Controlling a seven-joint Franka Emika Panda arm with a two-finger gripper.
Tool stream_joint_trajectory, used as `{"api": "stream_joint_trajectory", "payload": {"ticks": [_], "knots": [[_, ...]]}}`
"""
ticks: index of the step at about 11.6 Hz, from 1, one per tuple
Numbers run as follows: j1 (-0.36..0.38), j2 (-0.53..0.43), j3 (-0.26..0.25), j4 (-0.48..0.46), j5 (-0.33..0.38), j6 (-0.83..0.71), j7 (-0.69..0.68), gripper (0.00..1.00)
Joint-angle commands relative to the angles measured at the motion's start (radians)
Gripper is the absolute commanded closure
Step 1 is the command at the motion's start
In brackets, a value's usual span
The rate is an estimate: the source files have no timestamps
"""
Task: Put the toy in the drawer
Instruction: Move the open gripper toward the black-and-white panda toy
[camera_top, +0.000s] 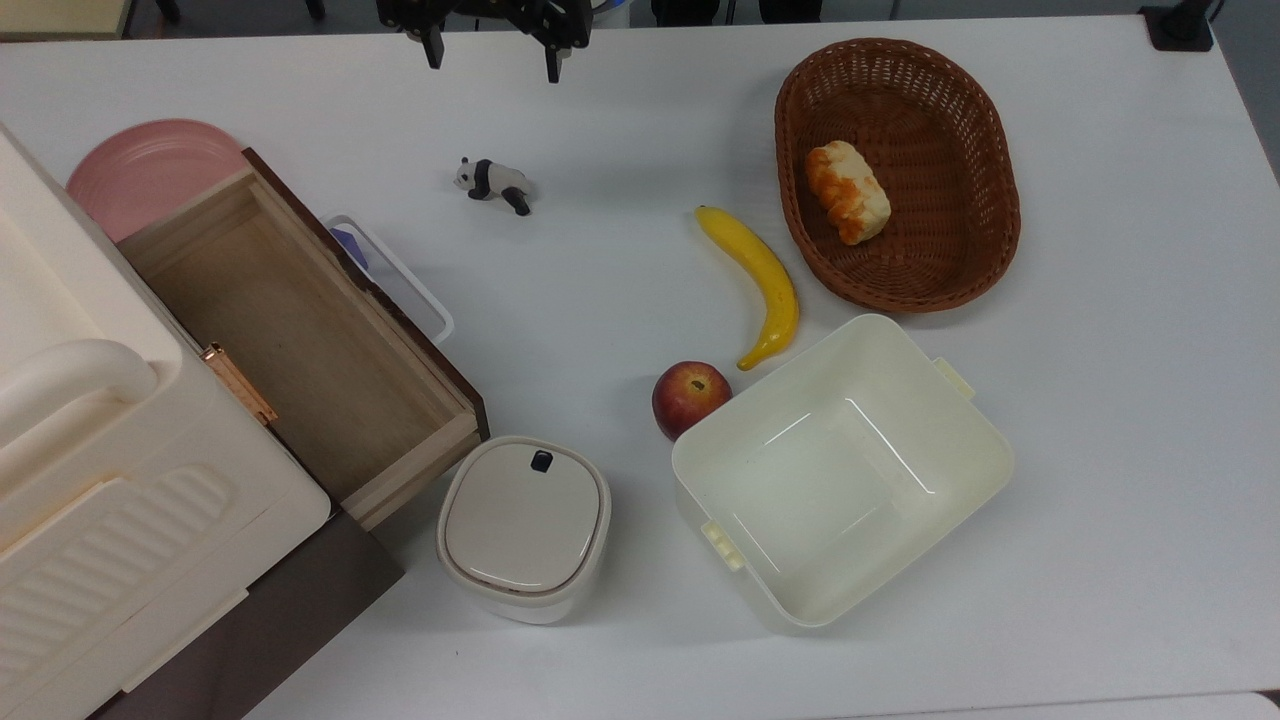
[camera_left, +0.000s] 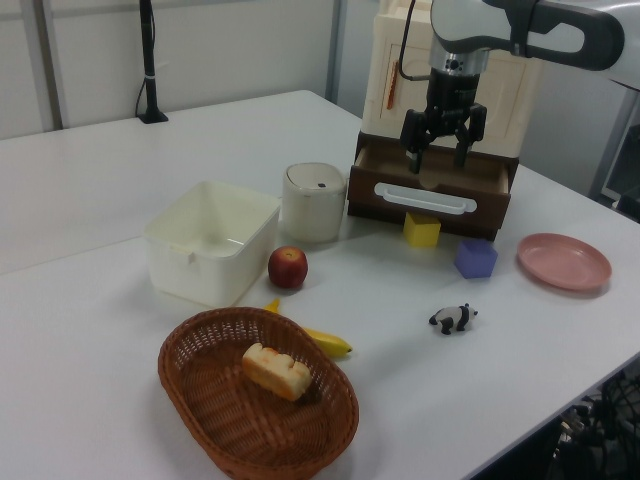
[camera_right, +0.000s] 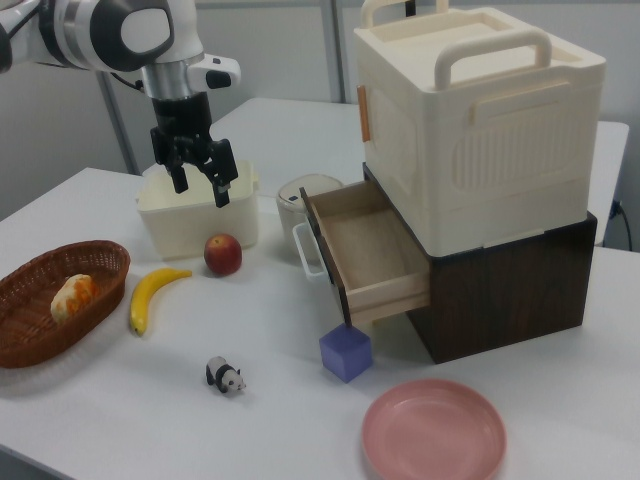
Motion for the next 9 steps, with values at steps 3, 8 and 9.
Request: {"api": "stream_joint_trajectory", "payload": {"ticks": [3,8,9], "knots": [[-0.018,-0.018,0.011,-0.015,0.056,0.047,-0.114,0.0],[-0.018,-0.02,0.011,-0.026,0.059,0.044,-0.119,0.0],[-0.015,-0.018,0.014,-0.04,0.05,0.048,-0.151,0.0]]}}
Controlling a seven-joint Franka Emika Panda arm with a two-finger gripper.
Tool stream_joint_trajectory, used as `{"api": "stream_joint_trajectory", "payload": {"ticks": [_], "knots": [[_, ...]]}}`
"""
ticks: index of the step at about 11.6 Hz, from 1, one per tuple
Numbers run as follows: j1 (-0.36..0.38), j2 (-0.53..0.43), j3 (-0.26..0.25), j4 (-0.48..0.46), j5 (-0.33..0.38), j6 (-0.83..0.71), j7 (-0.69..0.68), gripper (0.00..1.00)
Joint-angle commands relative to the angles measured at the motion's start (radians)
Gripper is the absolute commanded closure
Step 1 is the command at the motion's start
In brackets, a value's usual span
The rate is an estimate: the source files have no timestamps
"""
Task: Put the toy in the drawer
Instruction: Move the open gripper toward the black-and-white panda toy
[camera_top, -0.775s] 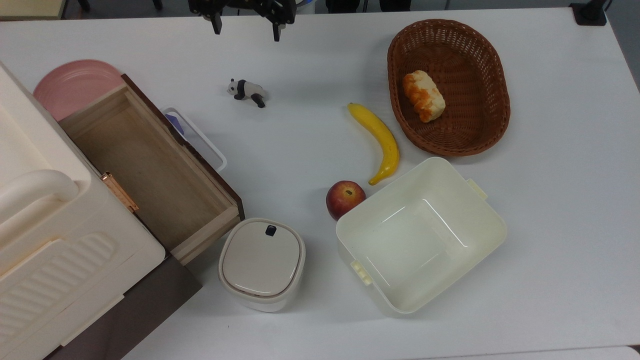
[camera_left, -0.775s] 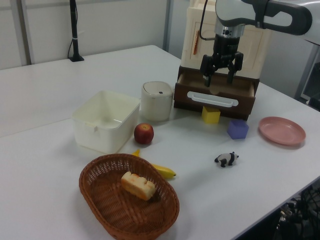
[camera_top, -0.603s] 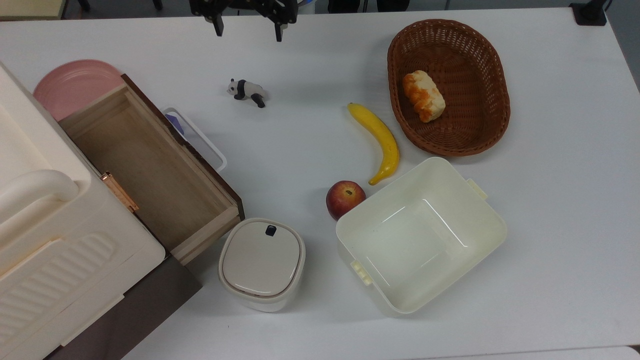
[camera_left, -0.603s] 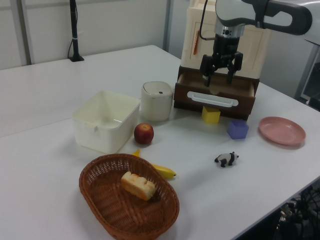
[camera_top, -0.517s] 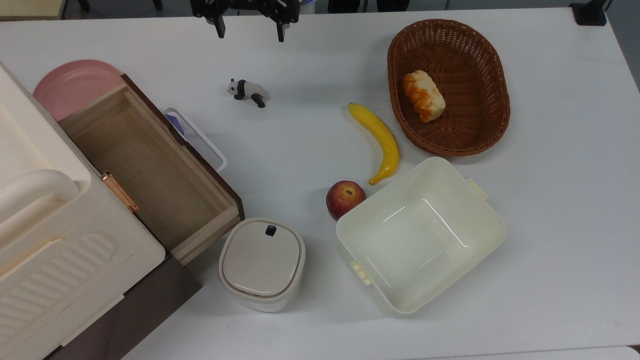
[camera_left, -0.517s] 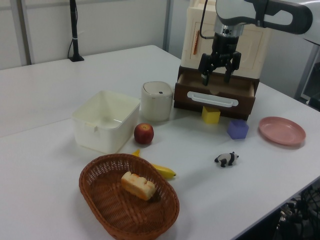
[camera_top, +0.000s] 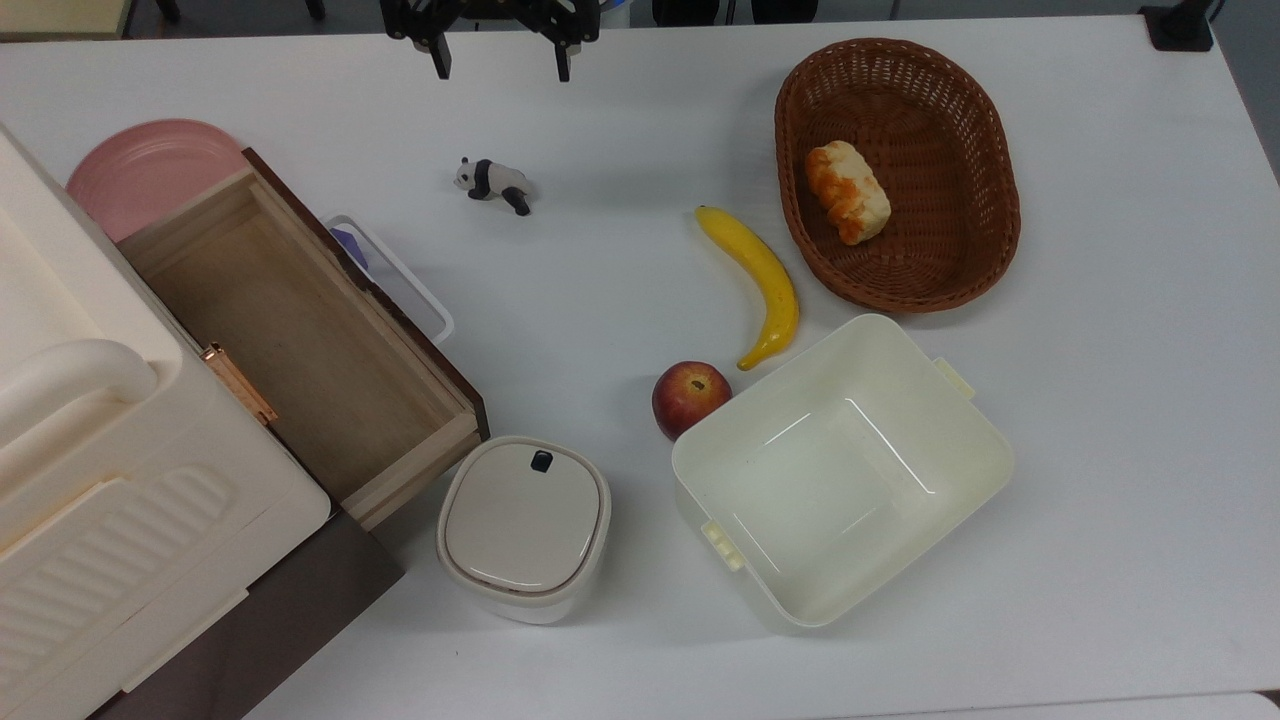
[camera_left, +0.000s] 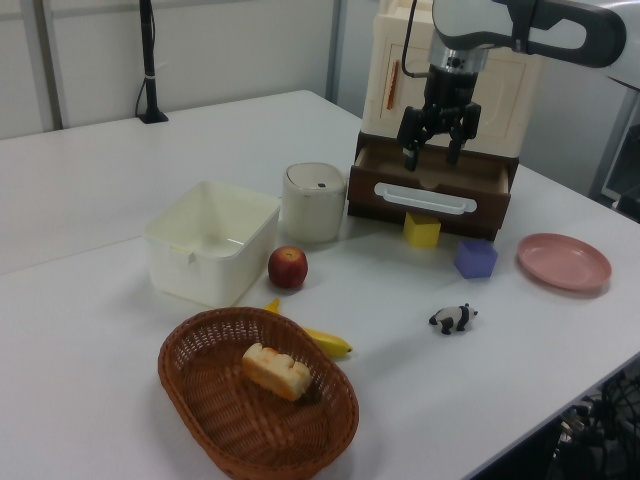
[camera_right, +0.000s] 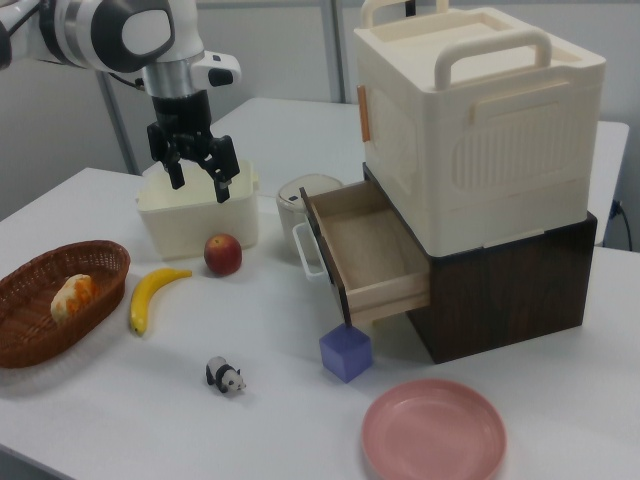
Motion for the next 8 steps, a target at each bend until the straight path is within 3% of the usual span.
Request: {"api": "stream_joint_trajectory", "payload": {"ticks": [1,3,5,6,8], "knots": [[-0.011,-0.014,0.035,-0.052,0.01,0.022,-0.159,0.0],[-0.02,-0.026,0.055,-0.113,-0.001,0.016,-0.352,0.0],[-0.083,-0.026,0.102,-0.147,-0.023,0.013,-0.598,0.0],[-0.103,-0.035,0.137,-0.19,-0.057,0.015,-0.678,0.0],[-0.105,-0.088,0.167,-0.322,-0.192,0.085,-0.811,0.0]]}}
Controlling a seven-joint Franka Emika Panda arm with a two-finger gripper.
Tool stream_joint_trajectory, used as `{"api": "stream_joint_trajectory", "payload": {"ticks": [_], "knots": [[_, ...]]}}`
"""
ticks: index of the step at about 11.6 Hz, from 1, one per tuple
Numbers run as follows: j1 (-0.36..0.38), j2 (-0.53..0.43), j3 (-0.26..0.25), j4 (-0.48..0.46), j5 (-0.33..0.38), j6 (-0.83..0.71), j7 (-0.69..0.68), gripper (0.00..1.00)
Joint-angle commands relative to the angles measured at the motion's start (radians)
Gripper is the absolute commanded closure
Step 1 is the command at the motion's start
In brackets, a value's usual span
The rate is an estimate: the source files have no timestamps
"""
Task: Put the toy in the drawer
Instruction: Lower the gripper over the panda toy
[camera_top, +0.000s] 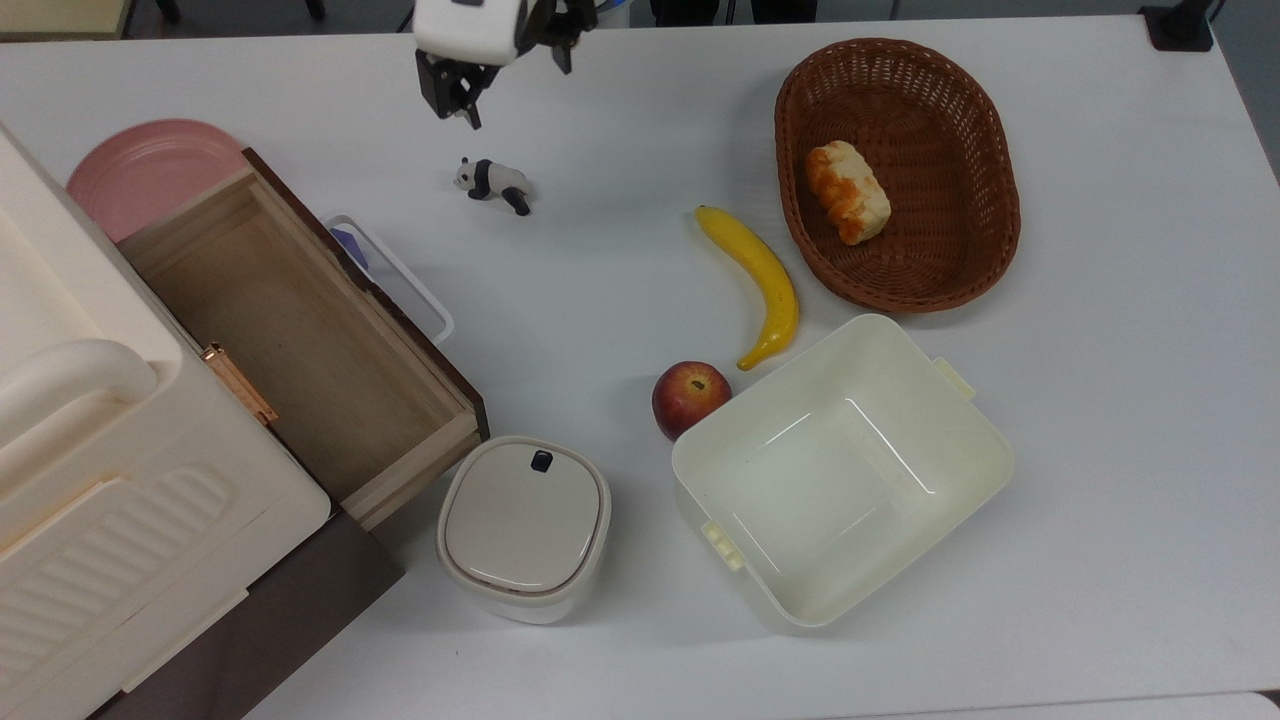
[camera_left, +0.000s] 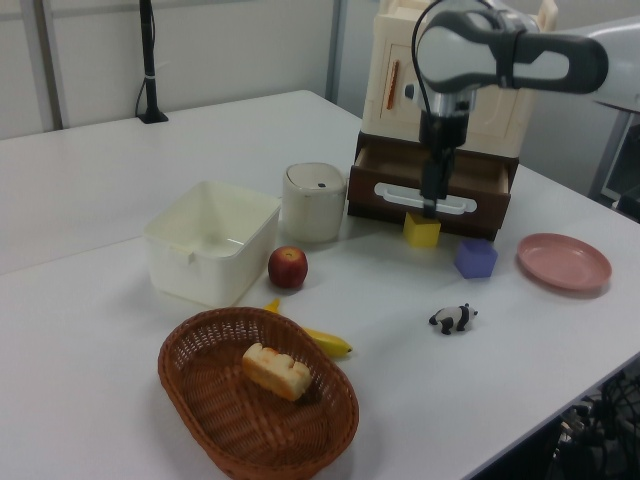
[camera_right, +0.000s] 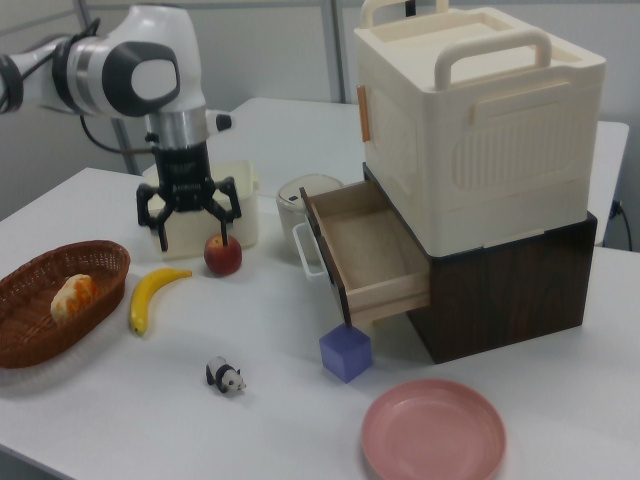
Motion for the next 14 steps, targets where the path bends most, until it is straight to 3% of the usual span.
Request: {"api": "stream_joint_trajectory", "payload": {"ticks": [1,4,7,9,14], "knots": [[-0.017,-0.119,0.054,-0.231,-0.139,0.118,-0.208,0.0],[-0.004,-0.148,0.054,-0.325,-0.205,0.168,-0.256,0.0],[-0.01,-0.147,0.054,-0.399,-0.208,0.29,-0.265,0.0],[-0.026,-0.133,0.049,-0.434,-0.205,0.373,-0.351,0.0],[-0.057,-0.118,0.047,-0.465,-0.196,0.38,-0.375,0.0]]}}
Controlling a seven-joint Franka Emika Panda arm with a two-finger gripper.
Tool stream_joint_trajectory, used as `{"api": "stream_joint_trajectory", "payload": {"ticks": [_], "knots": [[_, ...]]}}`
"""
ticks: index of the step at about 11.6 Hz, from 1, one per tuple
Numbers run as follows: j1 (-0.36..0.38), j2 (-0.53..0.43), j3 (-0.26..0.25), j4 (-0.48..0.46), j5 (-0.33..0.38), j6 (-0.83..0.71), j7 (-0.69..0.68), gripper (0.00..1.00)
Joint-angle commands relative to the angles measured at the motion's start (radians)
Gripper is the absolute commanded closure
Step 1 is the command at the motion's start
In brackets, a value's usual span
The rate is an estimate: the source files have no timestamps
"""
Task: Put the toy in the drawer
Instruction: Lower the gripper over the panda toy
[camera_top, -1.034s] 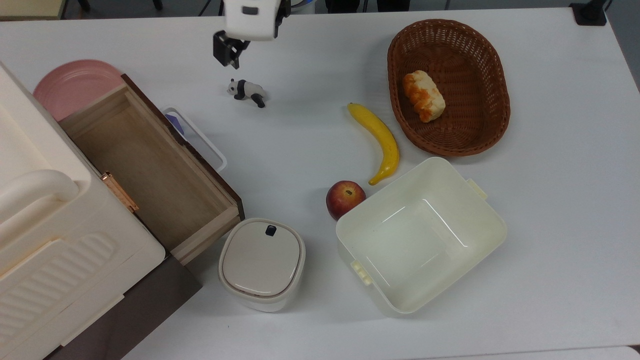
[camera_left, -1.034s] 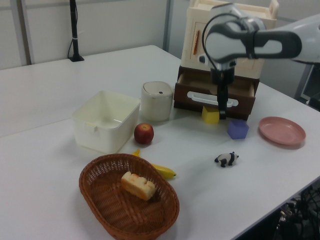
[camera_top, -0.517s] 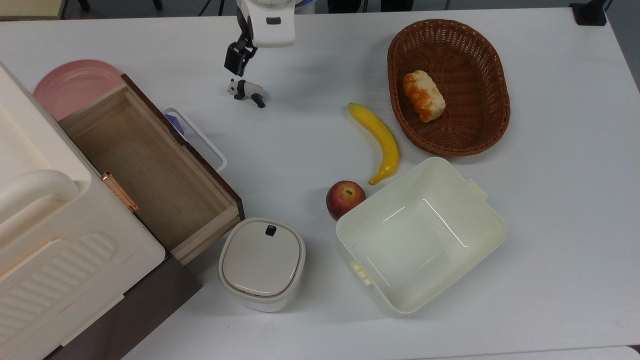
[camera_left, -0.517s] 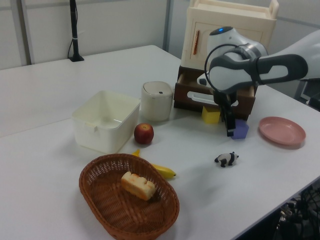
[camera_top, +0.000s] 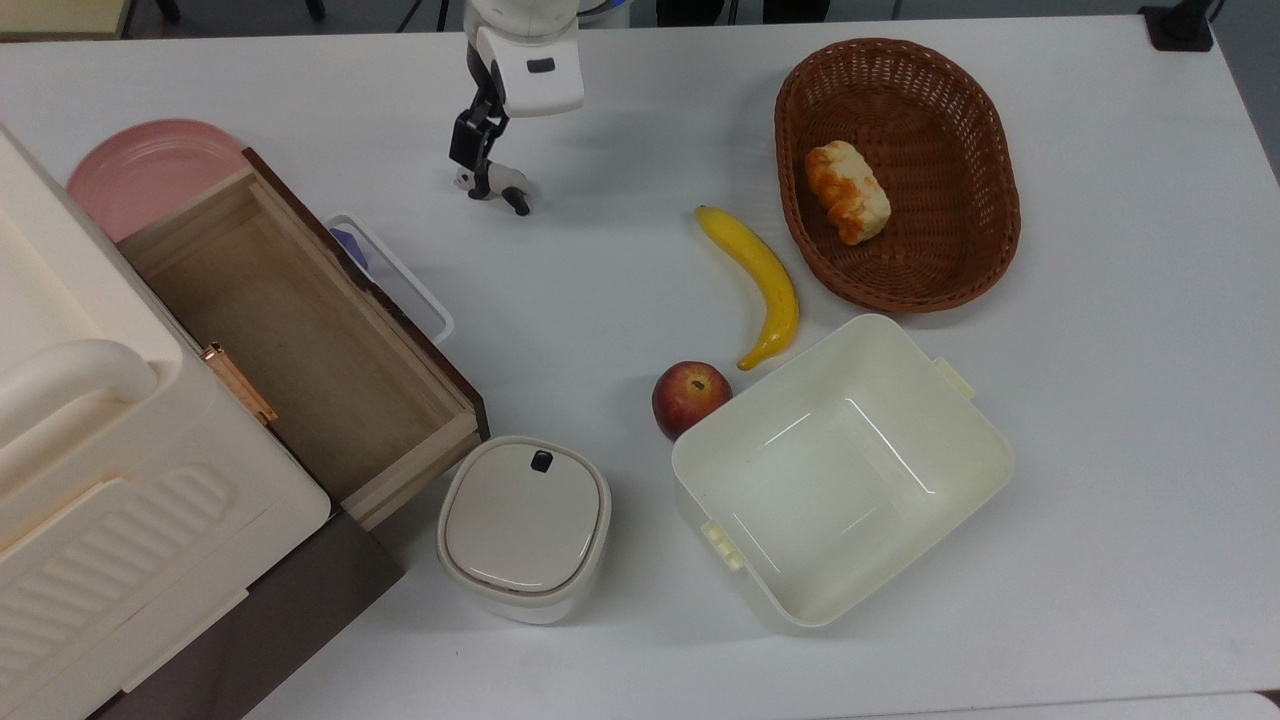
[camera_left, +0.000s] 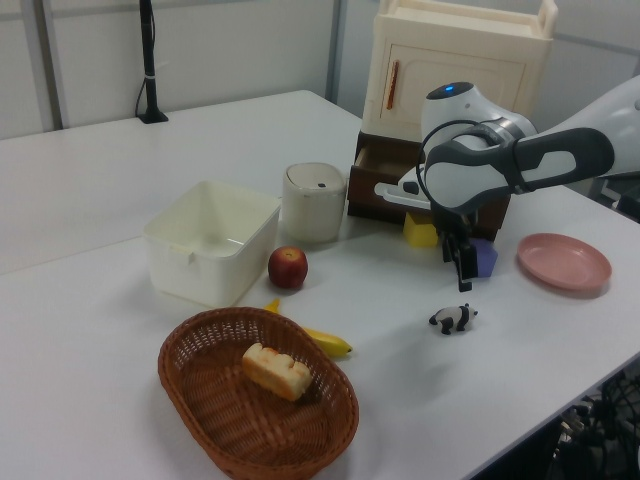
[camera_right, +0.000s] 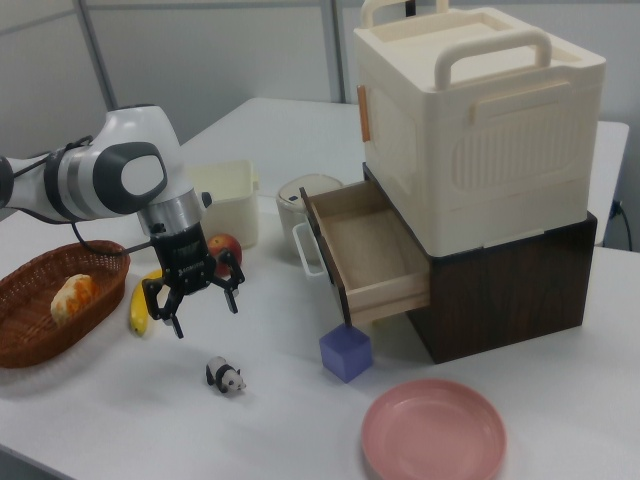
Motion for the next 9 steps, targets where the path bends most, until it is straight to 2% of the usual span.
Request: {"api": "stream_joint_trajectory", "payload": {"ticks": [1,9], "knots": [[-0.036,0.01,-0.003,-0.035,-0.004,0.032,-0.049,0.0],[-0.027,0.139,-0.003,-0.02,-0.038,0.061,-0.02,0.0]]}}
